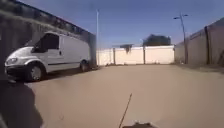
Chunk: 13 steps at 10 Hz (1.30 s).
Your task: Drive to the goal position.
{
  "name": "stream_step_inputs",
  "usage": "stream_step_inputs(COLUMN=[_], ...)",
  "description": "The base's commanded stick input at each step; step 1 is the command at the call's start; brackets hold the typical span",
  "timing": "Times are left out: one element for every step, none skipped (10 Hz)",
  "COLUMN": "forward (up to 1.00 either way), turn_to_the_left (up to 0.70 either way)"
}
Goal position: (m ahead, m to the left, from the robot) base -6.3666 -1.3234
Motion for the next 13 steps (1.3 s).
stream_step_inputs(forward=[0.00,0.00,0.00,0.00,0.00,0.00,0.00,0.00,0.00,0.00,0.00,0.00,0.00], turn_to_the_left=[0.00,0.00,0.00,-0.45,-0.45,-0.45,-0.45,-0.45,-0.45,-0.45,-0.45,-0.45,-0.45])
